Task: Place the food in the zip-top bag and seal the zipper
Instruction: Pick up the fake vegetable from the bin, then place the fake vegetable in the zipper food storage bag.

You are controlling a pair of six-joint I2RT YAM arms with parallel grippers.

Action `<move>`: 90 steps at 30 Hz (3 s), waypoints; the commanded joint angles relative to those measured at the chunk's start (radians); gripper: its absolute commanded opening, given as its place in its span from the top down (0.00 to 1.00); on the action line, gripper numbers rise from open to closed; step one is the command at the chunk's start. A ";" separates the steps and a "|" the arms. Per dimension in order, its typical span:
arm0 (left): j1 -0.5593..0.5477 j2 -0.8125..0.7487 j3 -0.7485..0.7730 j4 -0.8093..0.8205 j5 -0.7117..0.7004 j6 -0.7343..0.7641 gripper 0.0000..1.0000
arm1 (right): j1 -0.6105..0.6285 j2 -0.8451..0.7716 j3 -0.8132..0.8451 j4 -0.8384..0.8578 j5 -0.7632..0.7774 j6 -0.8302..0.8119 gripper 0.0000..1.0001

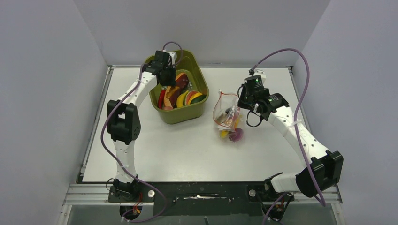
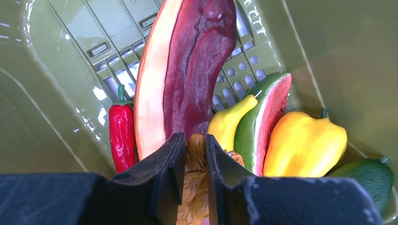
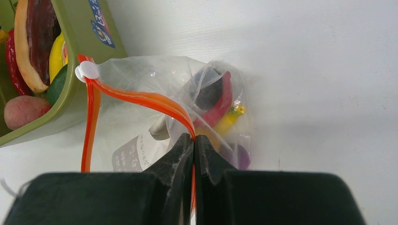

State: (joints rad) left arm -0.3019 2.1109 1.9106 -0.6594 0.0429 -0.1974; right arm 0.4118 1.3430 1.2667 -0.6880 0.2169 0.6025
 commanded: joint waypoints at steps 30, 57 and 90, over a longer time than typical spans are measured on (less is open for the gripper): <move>-0.029 -0.431 -0.383 0.504 0.517 -0.285 1.00 | 0.011 -0.045 -0.094 0.218 -0.092 0.274 1.00; -0.180 -0.629 -0.793 1.048 0.573 -0.593 1.00 | 0.140 -0.128 -0.208 0.495 -0.208 0.312 1.00; -0.359 -0.609 -1.009 1.301 0.165 -0.608 1.00 | 0.174 -0.231 -0.297 0.532 -0.256 0.365 1.00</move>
State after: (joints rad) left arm -0.6529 1.5131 0.9001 0.5591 0.2379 -0.8047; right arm 0.5720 1.1362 0.9646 -0.2226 -0.0269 0.9546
